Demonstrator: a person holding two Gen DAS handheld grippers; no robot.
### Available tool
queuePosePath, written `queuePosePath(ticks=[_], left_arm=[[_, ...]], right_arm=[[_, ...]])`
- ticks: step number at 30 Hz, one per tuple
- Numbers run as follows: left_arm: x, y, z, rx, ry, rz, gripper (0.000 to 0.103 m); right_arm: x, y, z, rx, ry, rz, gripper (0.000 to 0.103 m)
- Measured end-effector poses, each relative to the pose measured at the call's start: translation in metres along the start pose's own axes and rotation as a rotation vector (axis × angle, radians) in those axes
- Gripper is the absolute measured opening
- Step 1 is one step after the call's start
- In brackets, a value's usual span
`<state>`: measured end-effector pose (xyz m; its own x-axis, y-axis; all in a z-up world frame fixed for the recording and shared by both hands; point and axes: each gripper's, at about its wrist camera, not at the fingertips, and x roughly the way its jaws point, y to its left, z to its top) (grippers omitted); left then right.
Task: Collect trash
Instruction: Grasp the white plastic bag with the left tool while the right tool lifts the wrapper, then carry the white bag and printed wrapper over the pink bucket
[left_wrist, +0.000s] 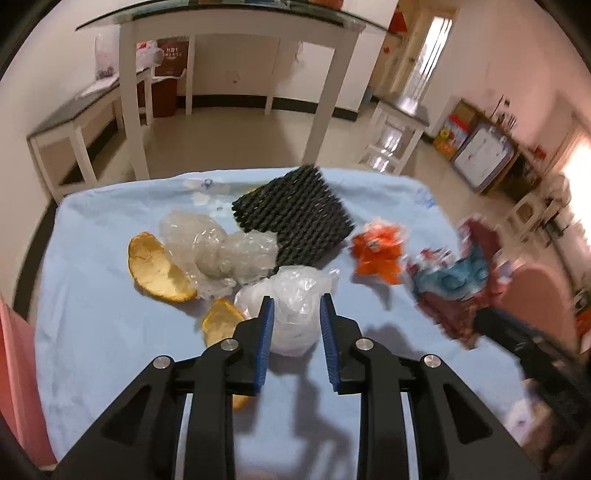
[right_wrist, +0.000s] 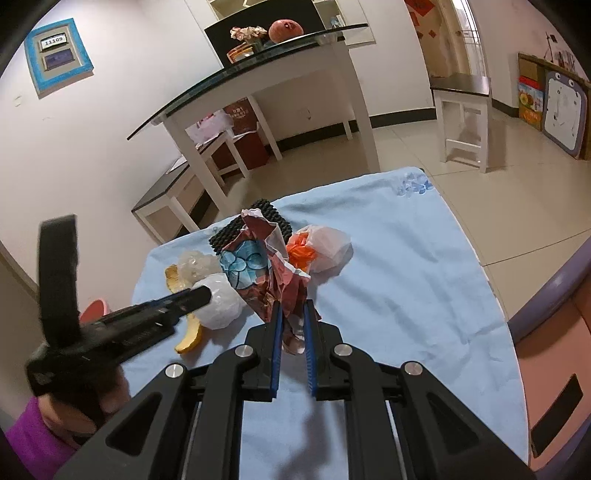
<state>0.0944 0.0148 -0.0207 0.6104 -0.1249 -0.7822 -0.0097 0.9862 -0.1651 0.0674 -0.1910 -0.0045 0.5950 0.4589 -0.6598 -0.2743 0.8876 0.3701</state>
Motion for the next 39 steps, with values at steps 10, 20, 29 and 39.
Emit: queuePosePath(ticks=[10,20,29,39], left_arm=[[-0.002,-0.003,-0.019,0.075,-0.065,0.051,0.008],[-0.070,0.007,-0.026,0.025,-0.169,-0.037,0.008],[-0.129,0.048,-0.046,-0.035,-0.256,0.039,0.008],[-0.187,0.119,-0.071,-0.160,-0.335,0.212,0.008]], right_arm=[[0.015,0.002,-0.005,-0.004,0.023,0.026,0.010],[0.002,0.026,-0.005,-0.049,-0.011,0.051,0.010],[0.000,0.087,-0.008,-0.138,-0.015,0.130,0.011],[0.013,0.185,-0.015,-0.267,0.003,0.272,0.011]])
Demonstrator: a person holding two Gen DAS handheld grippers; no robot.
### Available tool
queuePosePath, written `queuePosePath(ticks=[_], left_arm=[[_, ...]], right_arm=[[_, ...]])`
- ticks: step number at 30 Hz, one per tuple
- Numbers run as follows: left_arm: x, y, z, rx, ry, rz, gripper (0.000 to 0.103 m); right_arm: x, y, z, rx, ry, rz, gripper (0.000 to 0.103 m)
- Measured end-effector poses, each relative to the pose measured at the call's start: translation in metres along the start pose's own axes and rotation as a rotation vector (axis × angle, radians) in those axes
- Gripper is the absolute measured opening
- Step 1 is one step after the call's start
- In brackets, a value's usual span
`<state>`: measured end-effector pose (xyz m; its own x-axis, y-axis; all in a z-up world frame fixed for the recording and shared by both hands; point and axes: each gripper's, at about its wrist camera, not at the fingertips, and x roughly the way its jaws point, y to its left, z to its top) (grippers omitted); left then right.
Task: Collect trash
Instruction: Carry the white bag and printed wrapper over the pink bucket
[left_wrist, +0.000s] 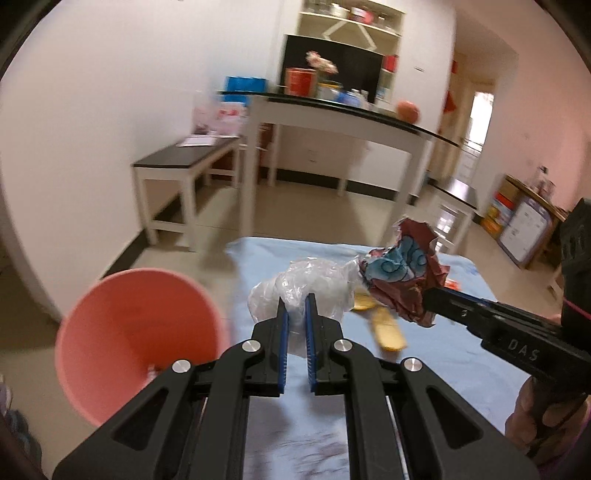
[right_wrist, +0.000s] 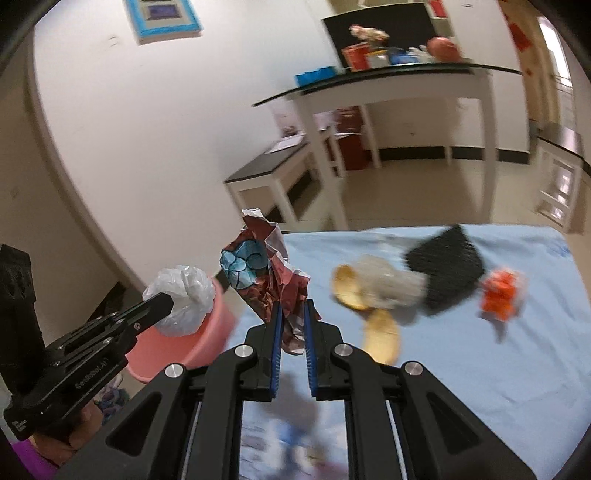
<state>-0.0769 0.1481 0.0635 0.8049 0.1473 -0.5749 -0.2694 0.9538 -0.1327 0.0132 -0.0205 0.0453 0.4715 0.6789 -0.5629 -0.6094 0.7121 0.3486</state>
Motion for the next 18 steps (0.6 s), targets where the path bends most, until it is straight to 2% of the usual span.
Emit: queuePosePath(ticks=[9,18], left_arm=[[-0.018,0.075,-0.008,-0.118,-0.007,0.150,0.008],[-0.017,0.119,-0.021,-0.188,0.014,0.243,0.008]], right_arm=[[0.043,0.073,0.004,-0.091,0.062,0.103,0.011],[0.079,0.126,-0.002,-0.158,0.113,0.160,0.011]])
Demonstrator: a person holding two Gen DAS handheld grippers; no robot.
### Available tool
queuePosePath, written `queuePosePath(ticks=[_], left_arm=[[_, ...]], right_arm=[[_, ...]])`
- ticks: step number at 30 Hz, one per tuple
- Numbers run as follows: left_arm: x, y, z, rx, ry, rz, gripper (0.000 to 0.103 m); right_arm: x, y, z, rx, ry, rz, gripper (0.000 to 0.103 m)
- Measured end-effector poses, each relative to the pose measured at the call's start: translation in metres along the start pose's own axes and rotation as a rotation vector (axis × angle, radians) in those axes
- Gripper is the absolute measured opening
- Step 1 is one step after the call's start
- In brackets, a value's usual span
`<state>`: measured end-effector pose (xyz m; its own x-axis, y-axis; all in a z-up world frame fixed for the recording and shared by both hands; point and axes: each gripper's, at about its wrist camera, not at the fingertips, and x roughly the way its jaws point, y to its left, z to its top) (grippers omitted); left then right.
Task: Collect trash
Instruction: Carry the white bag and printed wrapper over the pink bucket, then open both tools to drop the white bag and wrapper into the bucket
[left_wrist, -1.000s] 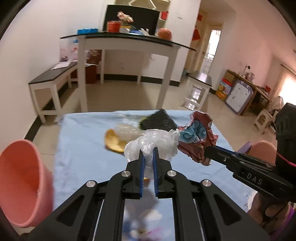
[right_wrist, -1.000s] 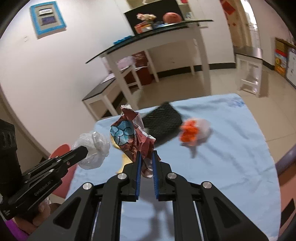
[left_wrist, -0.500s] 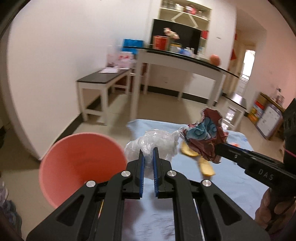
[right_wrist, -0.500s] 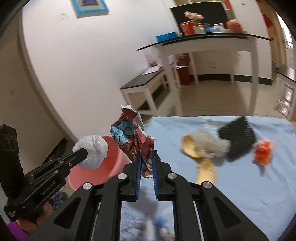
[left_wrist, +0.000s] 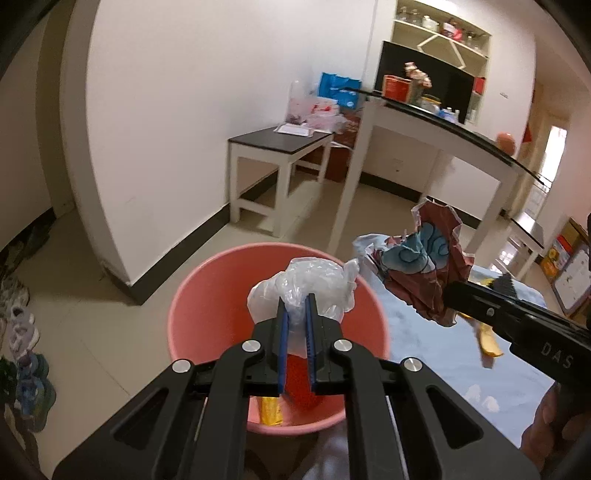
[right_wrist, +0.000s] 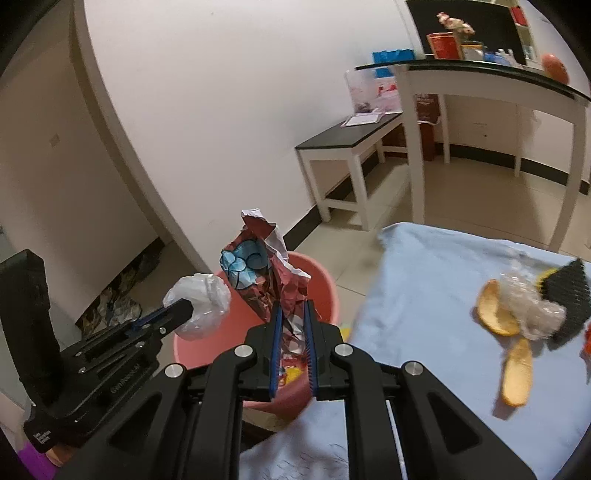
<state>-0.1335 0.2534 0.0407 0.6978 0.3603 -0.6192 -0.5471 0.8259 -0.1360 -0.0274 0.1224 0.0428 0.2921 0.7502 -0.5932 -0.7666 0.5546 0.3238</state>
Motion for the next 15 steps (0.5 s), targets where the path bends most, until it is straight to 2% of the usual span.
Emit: queuePosePath(ticks=[5,15], left_arm=[[0.009,0.014,-0.004,-0.028,0.020,0.032,0.008],[0.021,0.036,-0.011,-0.068,0.061,0.064,0.008]], right_arm=[[0.022,0.016,-0.001,-0.019,0.032,0.014,0.011],[0.050,0.023,-0.007,-0.035,0.091,0.014,0.011]])
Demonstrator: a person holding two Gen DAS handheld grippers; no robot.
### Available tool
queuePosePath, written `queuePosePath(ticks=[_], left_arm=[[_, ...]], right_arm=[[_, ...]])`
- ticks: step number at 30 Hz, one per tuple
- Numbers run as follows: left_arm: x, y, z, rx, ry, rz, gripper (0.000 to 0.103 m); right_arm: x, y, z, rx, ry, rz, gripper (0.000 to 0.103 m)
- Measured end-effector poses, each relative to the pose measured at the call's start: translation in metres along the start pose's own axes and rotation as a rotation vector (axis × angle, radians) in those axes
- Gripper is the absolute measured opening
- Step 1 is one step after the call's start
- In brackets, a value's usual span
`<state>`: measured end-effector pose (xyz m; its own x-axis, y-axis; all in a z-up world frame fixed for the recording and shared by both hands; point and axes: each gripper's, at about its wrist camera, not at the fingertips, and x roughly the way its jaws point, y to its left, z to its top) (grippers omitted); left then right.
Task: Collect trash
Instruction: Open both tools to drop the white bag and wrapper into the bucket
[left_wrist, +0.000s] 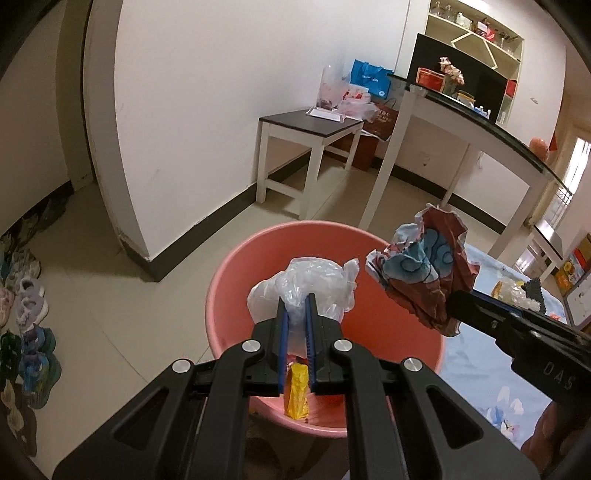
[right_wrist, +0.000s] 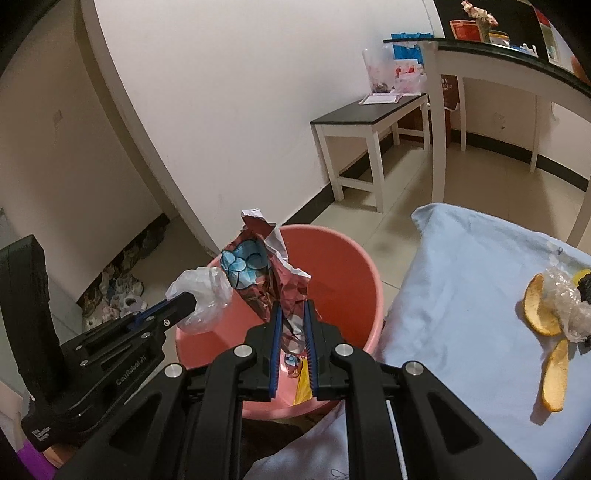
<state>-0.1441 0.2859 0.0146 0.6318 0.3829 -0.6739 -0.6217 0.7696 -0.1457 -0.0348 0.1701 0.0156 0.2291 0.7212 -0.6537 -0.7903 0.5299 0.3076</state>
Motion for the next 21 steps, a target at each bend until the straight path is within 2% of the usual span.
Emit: queuePosePath(ticks=[21], left_arm=[[0.015,0.005,-0.002,0.005,0.043,-0.024,0.010]], right_arm=[[0.019,-0.004,-0.009,0.010,0.044,-0.021,0.013]])
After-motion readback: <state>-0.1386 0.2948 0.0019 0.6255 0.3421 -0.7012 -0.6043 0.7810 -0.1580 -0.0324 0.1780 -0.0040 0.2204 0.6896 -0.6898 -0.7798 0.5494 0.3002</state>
